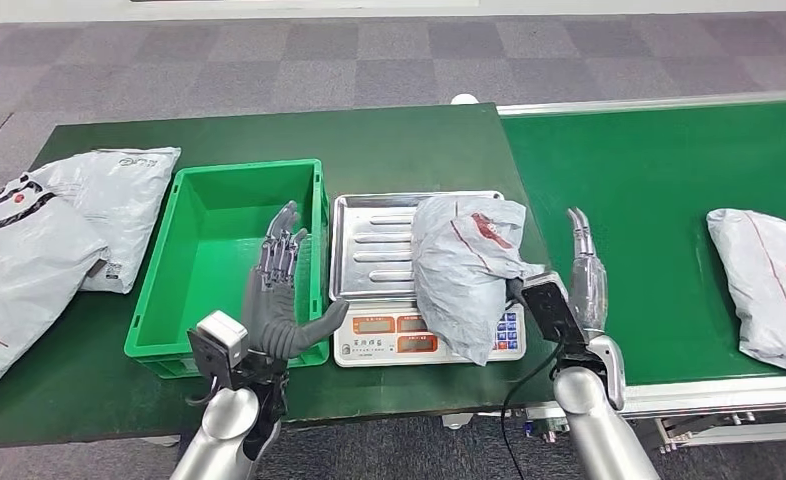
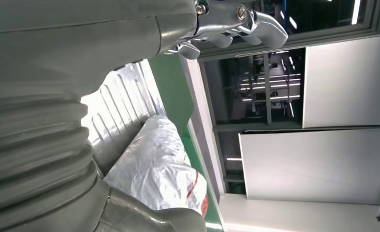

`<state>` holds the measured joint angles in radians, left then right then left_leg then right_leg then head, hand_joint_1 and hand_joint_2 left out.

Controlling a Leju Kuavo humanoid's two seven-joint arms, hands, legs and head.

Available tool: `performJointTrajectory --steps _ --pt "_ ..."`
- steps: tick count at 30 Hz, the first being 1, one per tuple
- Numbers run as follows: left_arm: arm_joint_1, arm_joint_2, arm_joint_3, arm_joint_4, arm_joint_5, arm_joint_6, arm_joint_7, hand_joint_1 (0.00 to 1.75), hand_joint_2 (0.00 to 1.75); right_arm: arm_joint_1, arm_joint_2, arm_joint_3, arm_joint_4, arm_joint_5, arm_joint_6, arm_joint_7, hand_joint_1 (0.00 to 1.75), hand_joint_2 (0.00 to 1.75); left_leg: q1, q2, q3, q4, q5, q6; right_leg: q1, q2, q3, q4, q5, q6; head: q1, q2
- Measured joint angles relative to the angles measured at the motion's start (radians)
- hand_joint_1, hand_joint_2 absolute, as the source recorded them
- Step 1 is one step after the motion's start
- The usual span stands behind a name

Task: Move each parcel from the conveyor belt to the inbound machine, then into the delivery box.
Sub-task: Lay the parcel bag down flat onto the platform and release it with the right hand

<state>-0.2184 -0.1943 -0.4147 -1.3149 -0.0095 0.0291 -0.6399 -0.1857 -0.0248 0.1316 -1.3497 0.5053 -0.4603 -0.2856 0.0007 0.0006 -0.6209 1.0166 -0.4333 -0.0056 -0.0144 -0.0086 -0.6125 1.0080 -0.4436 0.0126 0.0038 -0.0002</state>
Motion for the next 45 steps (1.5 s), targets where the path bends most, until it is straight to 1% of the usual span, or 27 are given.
performJointTrajectory --steps 5,9,11,13,15,17,20,25,27,31,33,35,39,41,45 --pt "0.007 -0.006 0.013 -0.007 -0.004 -0.005 0.002 0.0 1.75 0.001 0.005 -0.018 -0.021 -0.019 0.004 -0.011 0.0 1.75 0.0 0.0 0.0 0.0 0.0 0.0 0.0 0.0 0.0 0.0 0.0 0.0 0.0 0.0" --pt "0.009 -0.007 0.016 -0.01 -0.004 -0.005 0.003 0.0 1.75 0.003 0.008 -0.024 -0.028 -0.035 0.007 -0.023 0.0 0.0 0.0 0.0 0.0 0.0 0.0 0.0 0.0 0.0 0.0 0.0 0.0 0.0 0.0 0.0" --pt "0.012 -0.007 0.017 -0.012 -0.008 -0.001 0.003 0.0 1.75 0.016 0.01 -0.034 -0.045 -0.125 0.037 -0.076 0.0 0.0 0.0 0.0 0.0 0.0 0.0 0.0 0.0 -0.001 0.0 0.0 0.0 0.0 0.0 0.0" --pt "0.019 -0.006 0.019 -0.011 -0.017 0.018 -0.003 0.0 1.75 0.041 0.012 -0.05 -0.08 -0.298 0.115 -0.143 0.0 0.0 0.0 -0.001 0.0 0.0 0.0 0.0 0.0 -0.002 0.0 0.0 -0.001 0.0 0.0 0.0" --pt "0.021 -0.004 0.022 -0.003 -0.019 0.047 -0.014 0.0 1.75 0.065 0.015 -0.068 -0.117 -0.458 0.208 -0.178 0.0 0.87 0.0 -0.001 0.0 0.0 0.0 0.0 0.0 -0.002 0.0 0.0 -0.001 0.0 0.0 0.0" --pt "0.011 -0.003 0.029 0.02 -0.005 0.067 -0.02 0.0 1.75 0.08 0.017 -0.086 -0.144 -0.544 0.267 -0.201 0.0 1.75 0.0 -0.001 0.0 0.0 -0.001 0.0 0.0 -0.001 0.0 0.0 -0.001 0.0 0.0 0.0" --pt "-0.029 -0.004 0.045 0.079 0.022 0.086 -0.022 0.0 1.75 0.085 0.019 -0.105 -0.171 -0.589 0.299 -0.234 0.0 1.75 0.0 0.0 0.0 0.0 -0.001 0.0 0.0 -0.001 0.0 0.0 -0.001 0.0 0.0 0.0" --pt "-0.129 -0.015 0.066 0.205 0.046 0.106 -0.005 0.0 1.75 0.071 0.021 -0.109 -0.183 -0.614 0.332 -0.263 0.0 1.75 0.0 0.0 0.0 0.0 0.0 0.0 0.0 -0.001 0.0 0.0 0.0 0.0 0.0 0.0" --pt "-0.173 -0.022 0.068 0.259 0.051 0.109 0.003 0.0 1.75 0.055 0.024 -0.109 -0.183 -0.635 0.357 -0.262 0.0 1.75 0.0 0.0 0.0 0.0 0.001 0.001 0.0 -0.001 0.001 0.0 0.0 0.0 0.0 0.0" --pt "-0.24 -0.041 0.068 0.355 0.059 0.111 0.012 0.0 1.75 0.034 0.027 -0.109 -0.181 -0.719 0.441 -0.238 0.0 1.75 0.0 -0.001 0.0 0.0 0.001 0.001 0.0 -0.001 0.001 0.0 0.0 0.0 0.0 0.0" --pt "-0.263 -0.05 0.068 0.394 0.061 0.113 0.012 0.0 1.75 0.029 0.027 -0.109 -0.18 -0.727 0.452 -0.249 0.0 1.75 0.0 -0.001 0.0 0.0 0.001 0.001 0.0 -0.001 0.001 0.0 0.0 0.0 0.0 0.0" --pt "-0.283 -0.055 0.067 0.43 0.061 0.114 0.013 0.0 1.75 0.026 0.027 -0.109 -0.18 -0.714 0.441 -0.273 0.0 1.75 0.0 -0.001 0.0 0.0 0.001 0.001 0.0 -0.001 0.0 0.0 0.0 0.0 0.0 0.0" --pt "-0.321 -0.063 0.059 0.502 0.057 0.115 0.024 0.0 1.75 0.019 0.032 -0.109 -0.186 -0.642 0.36 -0.352 0.0 1.75 0.0 -0.001 0.0 0.0 0.0 0.001 0.0 -0.001 0.0 0.0 0.0 0.0 0.0 0.0" --pt "-0.332 -0.067 0.057 0.525 0.054 0.116 0.026 0.0 1.75 0.017 0.036 -0.109 -0.192 -0.625 0.341 -0.364 0.0 1.75 0.0 0.0 0.0 0.0 0.0 0.0 0.0 0.0 0.0 0.0 0.0 0.0 0.0 0.0" --pt "-0.349 -0.073 0.055 0.562 0.052 0.118 0.026 0.0 1.75 0.014 0.041 -0.109 -0.198 -0.619 0.336 -0.366 0.0 1.75 0.0 0.0 0.0 0.0 0.0 0.0 0.0 0.0 0.0 0.0 0.0 0.0 0.0 0.0"
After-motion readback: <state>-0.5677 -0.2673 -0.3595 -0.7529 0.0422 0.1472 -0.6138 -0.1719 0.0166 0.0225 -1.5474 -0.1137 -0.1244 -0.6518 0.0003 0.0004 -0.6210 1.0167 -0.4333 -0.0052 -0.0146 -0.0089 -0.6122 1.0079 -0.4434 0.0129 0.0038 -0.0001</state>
